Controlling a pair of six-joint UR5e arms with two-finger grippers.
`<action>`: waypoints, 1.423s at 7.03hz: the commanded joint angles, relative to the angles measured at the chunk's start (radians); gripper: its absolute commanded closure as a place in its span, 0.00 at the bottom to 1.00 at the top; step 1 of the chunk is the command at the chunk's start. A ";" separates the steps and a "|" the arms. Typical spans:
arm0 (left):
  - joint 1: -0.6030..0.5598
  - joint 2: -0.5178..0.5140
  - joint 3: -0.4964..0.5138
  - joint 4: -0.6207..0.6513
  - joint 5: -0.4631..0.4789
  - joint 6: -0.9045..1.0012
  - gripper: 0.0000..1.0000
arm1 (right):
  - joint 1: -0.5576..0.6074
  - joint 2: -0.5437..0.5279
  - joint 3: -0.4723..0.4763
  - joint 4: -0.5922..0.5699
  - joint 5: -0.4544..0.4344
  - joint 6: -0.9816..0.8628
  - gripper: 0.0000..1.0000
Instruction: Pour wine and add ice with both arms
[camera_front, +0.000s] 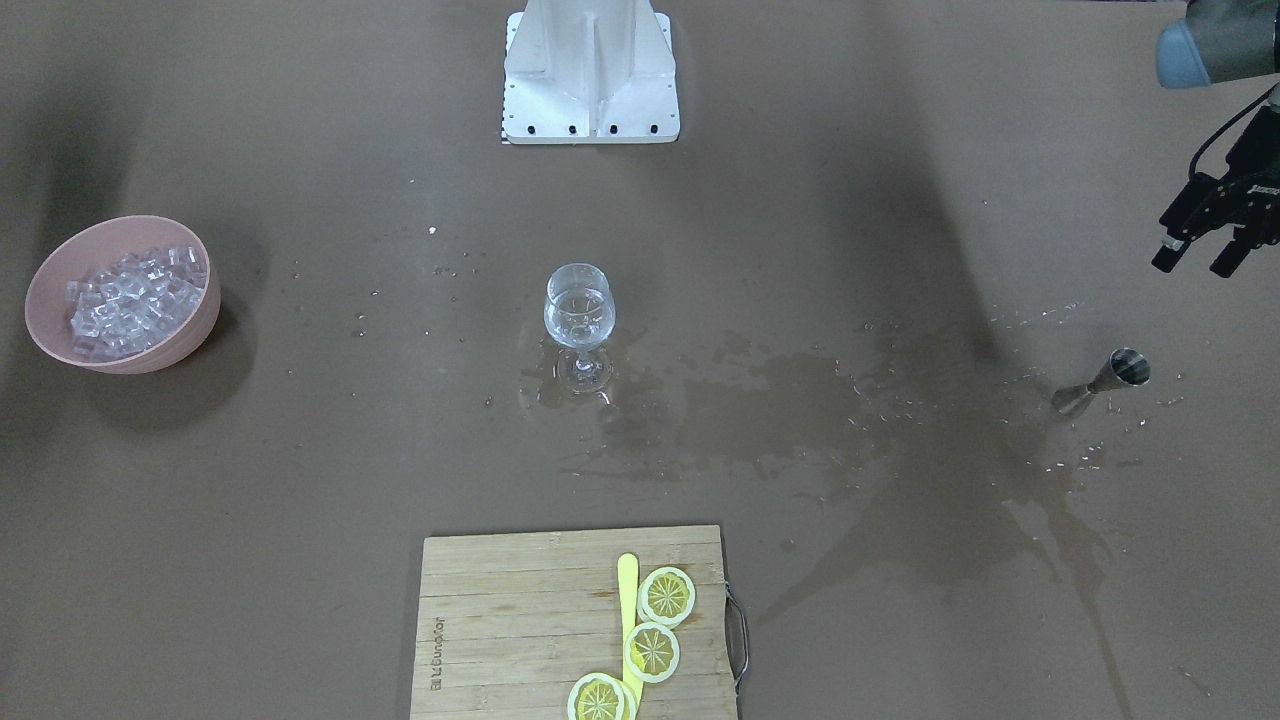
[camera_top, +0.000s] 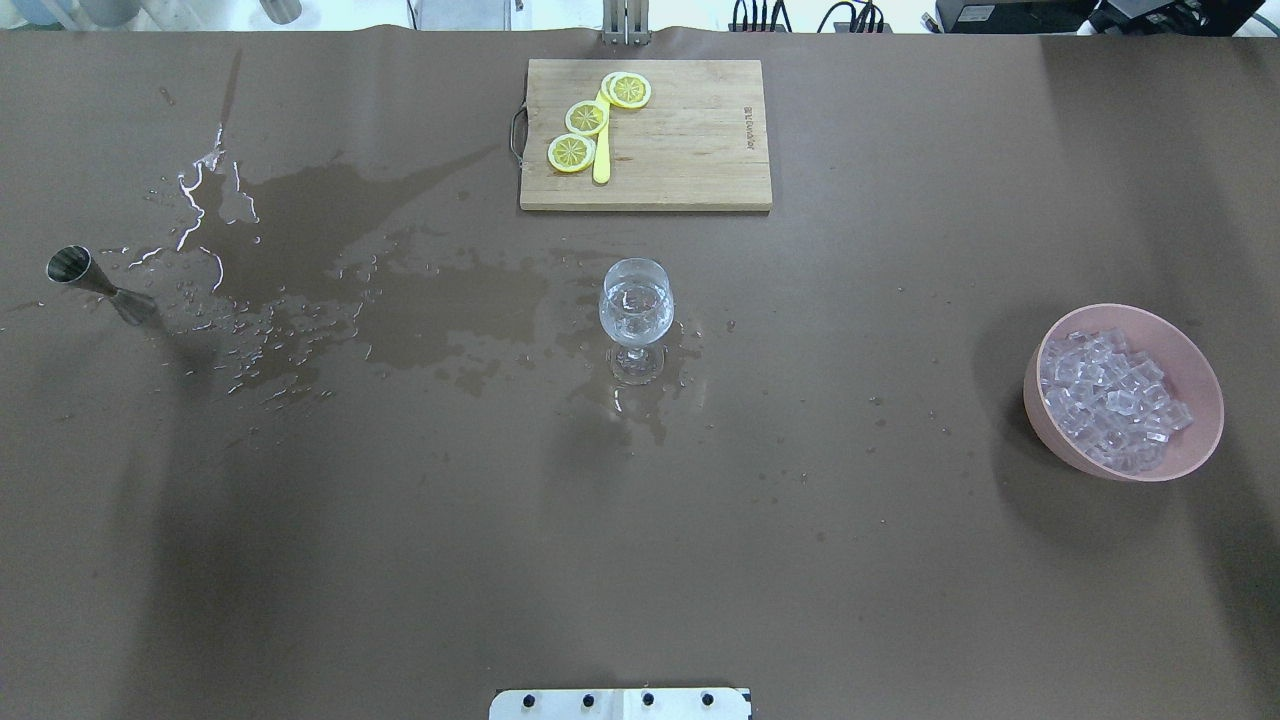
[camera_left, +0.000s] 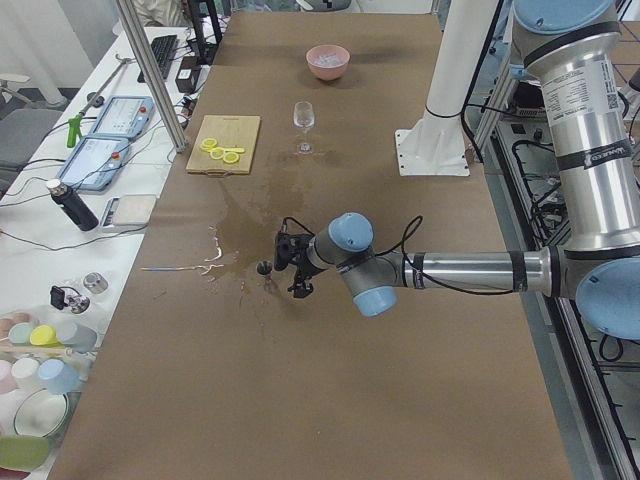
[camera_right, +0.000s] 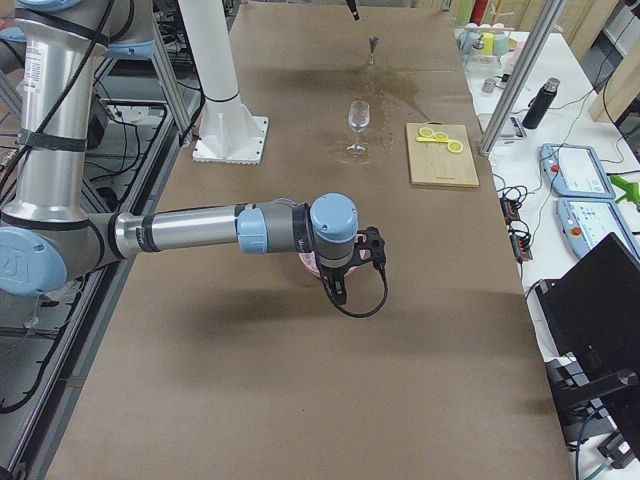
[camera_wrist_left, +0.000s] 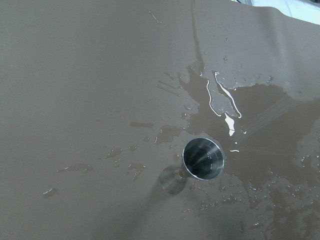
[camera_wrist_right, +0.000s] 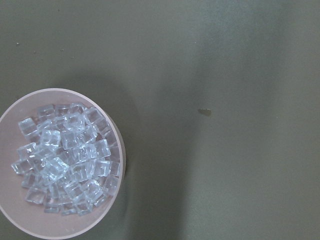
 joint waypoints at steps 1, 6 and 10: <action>0.081 0.030 0.000 -0.048 0.159 -0.009 0.02 | -0.008 0.003 -0.002 0.001 0.003 -0.001 0.00; 0.328 -0.011 0.029 -0.040 0.496 -0.087 0.02 | -0.023 0.004 -0.016 0.001 0.000 -0.001 0.00; 0.387 -0.094 0.138 -0.043 0.638 -0.087 0.02 | -0.028 0.006 -0.019 0.001 0.000 -0.001 0.00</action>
